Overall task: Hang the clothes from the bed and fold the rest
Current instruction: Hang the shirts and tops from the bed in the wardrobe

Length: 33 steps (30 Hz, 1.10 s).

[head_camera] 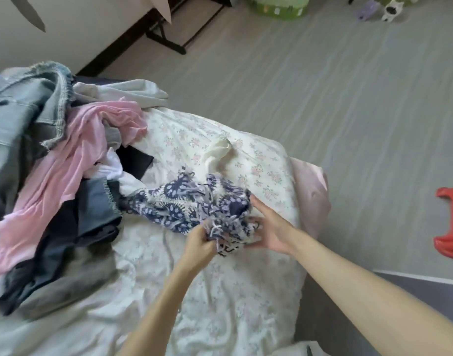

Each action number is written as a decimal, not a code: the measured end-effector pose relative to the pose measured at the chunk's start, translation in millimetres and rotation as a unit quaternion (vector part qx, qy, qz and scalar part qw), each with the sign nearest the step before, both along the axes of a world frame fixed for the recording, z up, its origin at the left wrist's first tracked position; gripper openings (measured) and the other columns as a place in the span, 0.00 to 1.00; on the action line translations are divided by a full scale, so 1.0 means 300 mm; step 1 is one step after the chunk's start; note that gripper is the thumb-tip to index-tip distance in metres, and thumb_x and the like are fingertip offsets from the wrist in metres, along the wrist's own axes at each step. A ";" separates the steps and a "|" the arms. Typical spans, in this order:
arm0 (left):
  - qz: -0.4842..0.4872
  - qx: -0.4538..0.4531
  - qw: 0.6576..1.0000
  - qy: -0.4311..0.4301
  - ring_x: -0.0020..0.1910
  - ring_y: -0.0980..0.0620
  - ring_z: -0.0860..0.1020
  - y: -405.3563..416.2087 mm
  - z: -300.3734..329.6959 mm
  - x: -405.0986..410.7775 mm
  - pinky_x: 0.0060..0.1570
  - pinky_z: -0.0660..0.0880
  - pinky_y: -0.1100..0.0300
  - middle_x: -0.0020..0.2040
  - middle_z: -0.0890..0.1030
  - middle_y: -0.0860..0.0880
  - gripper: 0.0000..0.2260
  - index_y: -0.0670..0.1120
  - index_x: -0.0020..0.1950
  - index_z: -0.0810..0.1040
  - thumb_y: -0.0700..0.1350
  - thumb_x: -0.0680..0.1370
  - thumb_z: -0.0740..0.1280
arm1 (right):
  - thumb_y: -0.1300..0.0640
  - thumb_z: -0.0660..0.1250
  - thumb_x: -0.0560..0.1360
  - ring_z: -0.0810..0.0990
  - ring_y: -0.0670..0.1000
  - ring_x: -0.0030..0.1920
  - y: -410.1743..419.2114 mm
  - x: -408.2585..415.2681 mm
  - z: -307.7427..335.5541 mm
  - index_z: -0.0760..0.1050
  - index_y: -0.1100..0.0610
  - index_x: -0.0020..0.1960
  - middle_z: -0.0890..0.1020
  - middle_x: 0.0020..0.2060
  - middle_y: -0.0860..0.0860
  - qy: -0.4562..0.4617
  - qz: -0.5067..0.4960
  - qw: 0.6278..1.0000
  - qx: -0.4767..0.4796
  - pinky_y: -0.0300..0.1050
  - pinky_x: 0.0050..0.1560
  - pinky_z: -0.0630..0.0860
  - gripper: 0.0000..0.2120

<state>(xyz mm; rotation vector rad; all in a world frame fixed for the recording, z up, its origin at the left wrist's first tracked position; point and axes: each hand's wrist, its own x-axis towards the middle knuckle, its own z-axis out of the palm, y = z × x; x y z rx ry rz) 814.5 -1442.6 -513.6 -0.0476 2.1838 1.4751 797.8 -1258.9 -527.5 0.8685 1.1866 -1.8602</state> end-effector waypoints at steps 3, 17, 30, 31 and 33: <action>-0.074 -0.031 0.997 0.020 0.37 0.48 0.76 0.125 0.083 0.164 0.42 0.76 0.51 0.35 0.78 0.42 0.06 0.37 0.35 0.76 0.35 0.72 0.64 | 0.53 0.67 0.73 0.83 0.50 0.38 0.005 0.054 0.055 0.75 0.59 0.49 0.84 0.37 0.53 0.042 0.069 0.993 0.091 0.41 0.40 0.79 0.10; -0.368 -0.152 0.901 0.170 0.73 0.53 0.50 0.736 0.228 0.390 0.70 0.41 0.46 0.71 0.58 0.52 0.44 0.64 0.74 0.49 0.67 0.65 0.69 | 0.50 0.60 0.75 0.82 0.58 0.51 0.822 0.710 0.425 0.81 0.58 0.53 0.83 0.50 0.58 0.140 -0.265 0.951 0.068 0.52 0.49 0.79 0.16; -0.412 0.178 0.861 -0.237 0.58 0.48 0.78 1.657 0.500 1.137 0.61 0.73 0.54 0.59 0.79 0.44 0.15 0.44 0.64 0.72 0.49 0.80 0.60 | 0.35 0.73 0.63 0.77 0.53 0.62 1.326 1.678 0.502 0.75 0.49 0.62 0.79 0.60 0.52 0.265 -0.387 0.869 0.159 0.52 0.62 0.72 0.32; -0.433 0.182 0.845 -0.256 0.57 0.49 0.79 1.689 0.502 1.180 0.59 0.74 0.56 0.58 0.80 0.45 0.17 0.44 0.64 0.73 0.51 0.80 0.59 | 0.36 0.71 0.65 0.77 0.52 0.62 1.334 1.724 0.511 0.75 0.47 0.62 0.79 0.60 0.51 0.264 -0.366 0.870 0.201 0.53 0.63 0.70 0.29; -0.468 0.196 0.811 -0.291 0.55 0.49 0.80 1.738 0.505 1.253 0.52 0.77 0.60 0.54 0.83 0.47 0.16 0.45 0.60 0.76 0.53 0.80 0.58 | 0.40 0.71 0.68 0.78 0.50 0.60 1.360 1.808 0.528 0.76 0.43 0.59 0.81 0.57 0.47 0.250 -0.363 0.851 0.286 0.51 0.62 0.72 0.20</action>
